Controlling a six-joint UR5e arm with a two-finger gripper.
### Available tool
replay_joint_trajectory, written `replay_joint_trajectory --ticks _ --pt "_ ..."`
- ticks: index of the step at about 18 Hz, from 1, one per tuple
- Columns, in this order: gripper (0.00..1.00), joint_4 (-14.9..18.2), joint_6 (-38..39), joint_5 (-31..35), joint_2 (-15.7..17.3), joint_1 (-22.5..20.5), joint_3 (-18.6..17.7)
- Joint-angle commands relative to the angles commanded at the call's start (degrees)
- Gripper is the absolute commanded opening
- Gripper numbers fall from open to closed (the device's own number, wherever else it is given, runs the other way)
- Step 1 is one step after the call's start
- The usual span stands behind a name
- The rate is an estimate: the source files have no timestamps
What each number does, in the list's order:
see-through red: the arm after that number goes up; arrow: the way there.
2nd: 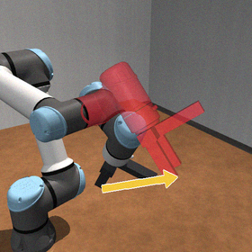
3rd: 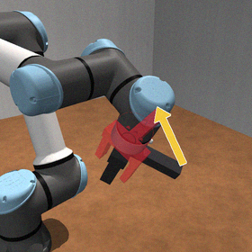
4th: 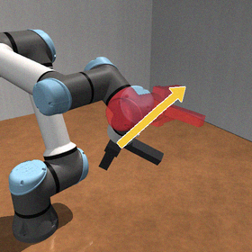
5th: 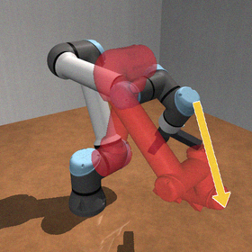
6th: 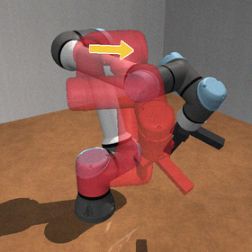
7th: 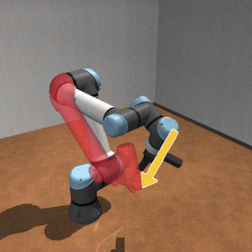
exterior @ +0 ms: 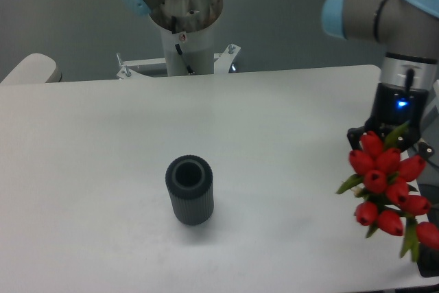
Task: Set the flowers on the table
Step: 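Carry the held red tulips over the table toward the grey vase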
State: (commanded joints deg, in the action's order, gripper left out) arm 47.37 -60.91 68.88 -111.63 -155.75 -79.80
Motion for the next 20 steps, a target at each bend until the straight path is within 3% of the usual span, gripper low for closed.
replay_joint_trajectory --ticks 5,10,13,20 --pt "0.24 0.0 -2.7 13.9 2.4 3.9 -5.6" --pt "0.24 0.2 -4.1 25.8 2.7 6.4 -10.8" --pt "0.24 -0.3 -4.0 28.2 2.0 7.2 -14.2" --pt "0.24 -0.6 -3.8 31.8 -3.4 8.8 -14.7"
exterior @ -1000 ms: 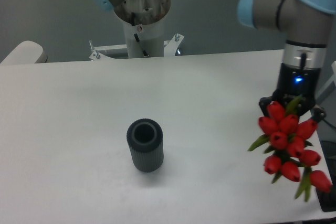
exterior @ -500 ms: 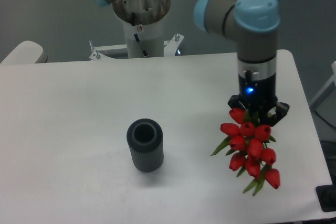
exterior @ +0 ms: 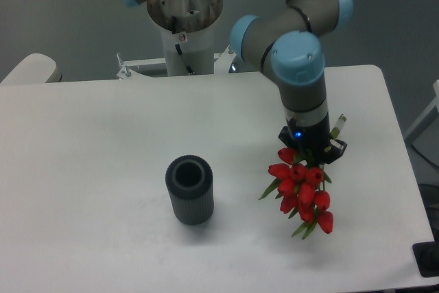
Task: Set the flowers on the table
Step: 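Carry the held red tulips over the table toward the grey vase, then lower the tulips onto the table and open the gripper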
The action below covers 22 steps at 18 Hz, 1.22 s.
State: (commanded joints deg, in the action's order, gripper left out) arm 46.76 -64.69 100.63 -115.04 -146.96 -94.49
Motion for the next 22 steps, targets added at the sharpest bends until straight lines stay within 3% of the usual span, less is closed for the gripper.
replay_joint_trajectory --ticks 11,16,17,18,21,22 --pt "0.24 -0.4 -0.4 2.5 -8.2 1.9 5.7" --pt "0.28 -0.4 -0.6 2.5 -10.4 2.8 7.7" --pt "0.32 -0.4 -0.6 2.5 -10.6 2.8 8.0" --pt "0.44 -0.4 -0.6 2.4 -10.6 2.8 8.2" --pt "1.00 -0.4 -0.6 2.4 -10.8 2.8 9.5" --pt "1.00 -0.4 -0.6 2.3 -10.7 2.8 9.9"
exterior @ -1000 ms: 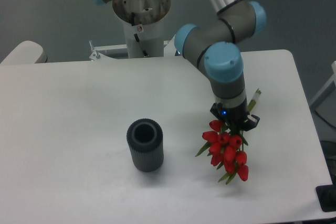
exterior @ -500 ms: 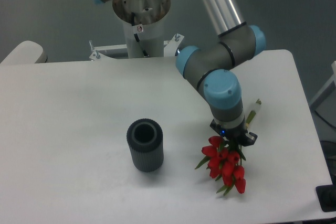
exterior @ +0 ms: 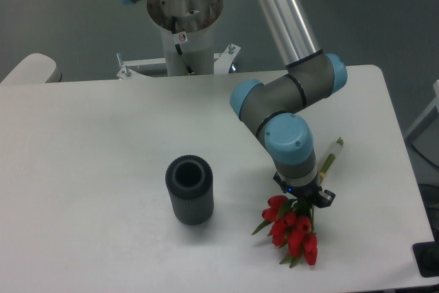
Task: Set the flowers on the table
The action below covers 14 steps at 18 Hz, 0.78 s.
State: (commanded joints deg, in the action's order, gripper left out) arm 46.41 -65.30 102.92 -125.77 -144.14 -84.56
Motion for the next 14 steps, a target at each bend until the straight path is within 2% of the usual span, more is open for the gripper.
replay_joint_trajectory --ticks 6,11,14 --pt "1.00 -0.1 -1.7 -2.4 0.6 -0.3 7.2" --pt "1.00 -0.1 -1.8 -15.8 0.7 -2.7 10.2" --pt "1.00 -0.1 -2.2 -23.7 1.1 -6.1 12.3"
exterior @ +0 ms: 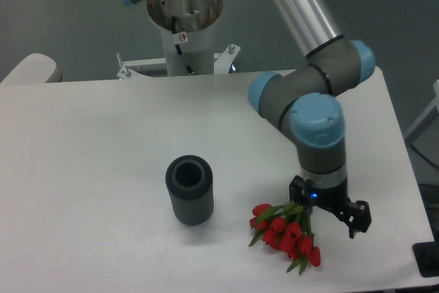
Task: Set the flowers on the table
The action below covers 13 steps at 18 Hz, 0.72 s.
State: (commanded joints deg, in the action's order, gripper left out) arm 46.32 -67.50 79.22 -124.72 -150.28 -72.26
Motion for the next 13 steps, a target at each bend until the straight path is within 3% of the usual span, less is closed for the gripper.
replay_joint_trajectory --ticks 3,7,11,13 --pt "1.00 0.6 -3.8 -2.0 -0.2 -3.5 2.6" --pt "1.00 1.5 -18.1 -1.8 -0.4 -7.9 3.6" --pt "1.00 5.1 -32.4 -1.9 -0.5 -12.3 5.1" --pt "1.00 5.1 -35.9 -1.5 -0.5 -12.9 5.3"
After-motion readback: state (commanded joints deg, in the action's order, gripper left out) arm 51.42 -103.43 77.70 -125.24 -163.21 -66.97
